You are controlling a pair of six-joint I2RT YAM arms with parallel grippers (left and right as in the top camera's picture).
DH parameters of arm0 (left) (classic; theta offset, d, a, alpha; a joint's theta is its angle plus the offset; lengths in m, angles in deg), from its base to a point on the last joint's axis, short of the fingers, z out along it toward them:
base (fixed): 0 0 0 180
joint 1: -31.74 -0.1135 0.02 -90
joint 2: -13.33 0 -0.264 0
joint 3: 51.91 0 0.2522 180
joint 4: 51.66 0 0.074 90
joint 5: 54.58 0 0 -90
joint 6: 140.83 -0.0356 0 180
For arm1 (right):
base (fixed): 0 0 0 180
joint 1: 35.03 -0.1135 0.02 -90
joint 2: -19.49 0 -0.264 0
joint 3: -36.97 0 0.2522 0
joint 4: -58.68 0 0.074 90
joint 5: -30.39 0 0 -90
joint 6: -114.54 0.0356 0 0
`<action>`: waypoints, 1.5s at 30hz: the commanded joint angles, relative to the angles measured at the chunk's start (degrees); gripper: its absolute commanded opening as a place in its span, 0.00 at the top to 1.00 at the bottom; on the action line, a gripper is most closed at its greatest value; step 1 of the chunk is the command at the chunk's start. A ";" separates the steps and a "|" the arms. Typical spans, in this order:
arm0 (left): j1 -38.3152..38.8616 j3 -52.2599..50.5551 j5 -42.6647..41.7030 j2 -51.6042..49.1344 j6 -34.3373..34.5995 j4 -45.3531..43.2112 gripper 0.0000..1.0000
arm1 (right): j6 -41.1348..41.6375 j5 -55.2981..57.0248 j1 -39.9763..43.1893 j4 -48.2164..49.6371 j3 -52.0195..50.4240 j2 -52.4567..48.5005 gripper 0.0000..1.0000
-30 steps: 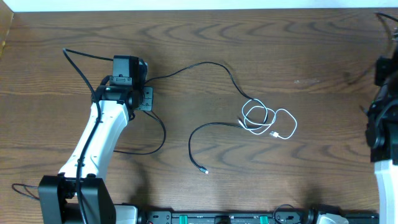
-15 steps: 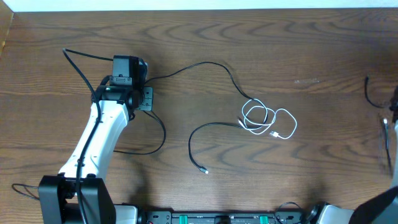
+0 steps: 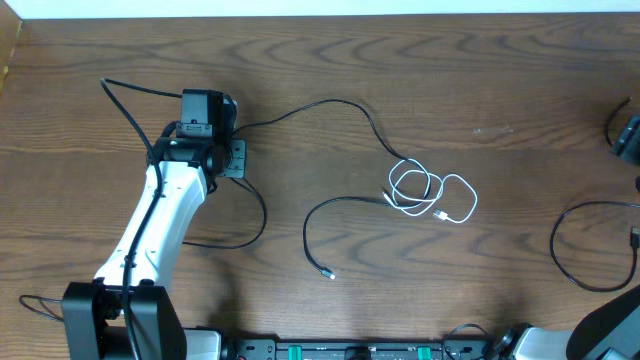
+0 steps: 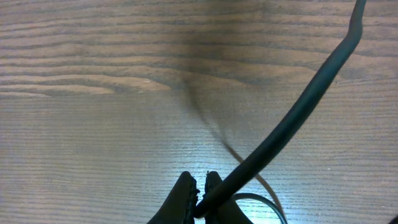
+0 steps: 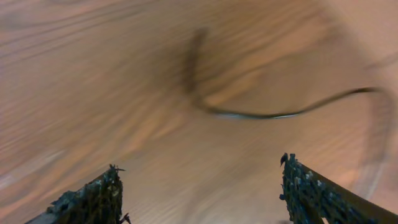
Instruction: Untangle cables
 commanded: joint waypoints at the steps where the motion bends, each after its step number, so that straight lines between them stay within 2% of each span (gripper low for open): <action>1: -0.35 1.29 0.24 -0.02 0.57 0.17 0.92 | 0.81 -20.22 0.22 -3.26 0.28 0.20 0.20; 2: -0.35 1.29 0.24 -0.02 0.57 0.17 0.92 | 0.81 -25.44 -0.02 -6.25 0.28 0.20 0.20; 6: -0.35 1.29 0.24 -0.02 0.57 0.11 0.92 | 0.81 -29.68 -1.75 -15.45 0.26 0.20 0.21; 7: -0.35 1.29 0.22 -0.02 0.57 -0.04 0.92 | -0.11 -29.46 -2.60 -18.93 0.26 0.20 0.19; 8: -0.35 1.29 0.24 -0.02 0.57 -0.13 0.92 | -1.99 -29.44 -3.50 -22.27 0.26 0.20 0.10; 12: -0.35 1.29 0.24 -0.02 0.55 -0.90 0.92 | -5.66 -28.46 -6.23 -32.06 0.26 0.20 0.12; 14: -0.35 1.29 0.24 -0.02 0.55 -1.16 0.92 | -5.68 -26.95 -8.07 -37.00 0.26 0.20 0.02; 17: -0.35 1.29 0.24 -0.02 0.57 -1.70 0.92 | -4.57 -22.01 -10.82 -41.59 0.15 0.20 0.01; 20: -0.35 1.29 0.22 -0.02 0.57 -2.43 0.91 | 0.37 -16.37 -12.35 -41.94 -0.87 0.20 0.01; 22: -0.35 1.29 0.22 -0.02 0.57 -2.64 0.78 | 3.06 -13.35 -12.96 -41.70 -2.36 0.20 0.01; 24: -0.35 1.29 0.22 -0.02 0.57 -2.62 0.76 | 5.14 -12.07 -13.11 -40.61 -5.95 0.20 0.01; 27: -0.35 1.29 0.24 -0.02 0.57 -2.64 0.92 | 6.86 -12.11 -13.11 -38.18 -11.98 0.20 0.01; 33: -0.35 1.29 0.22 -0.02 0.57 -2.67 0.92 | 8.61 -16.24 -13.11 -29.92 -22.86 0.20 0.01; 36: -0.35 1.29 0.17 -0.02 0.57 -2.64 0.92 | 11.96 -13.18 -13.11 -27.02 -25.68 0.20 0.01; 40: -0.35 1.29 -1.95 -0.02 0.55 -2.67 0.92 | 18.51 -3.41 -13.11 -26.53 -27.39 0.20 0.01; 45: -0.35 1.29 -2.56 -0.02 0.55 -2.82 0.92 | 23.41 1.81 -13.11 -23.87 -28.57 0.20 0.01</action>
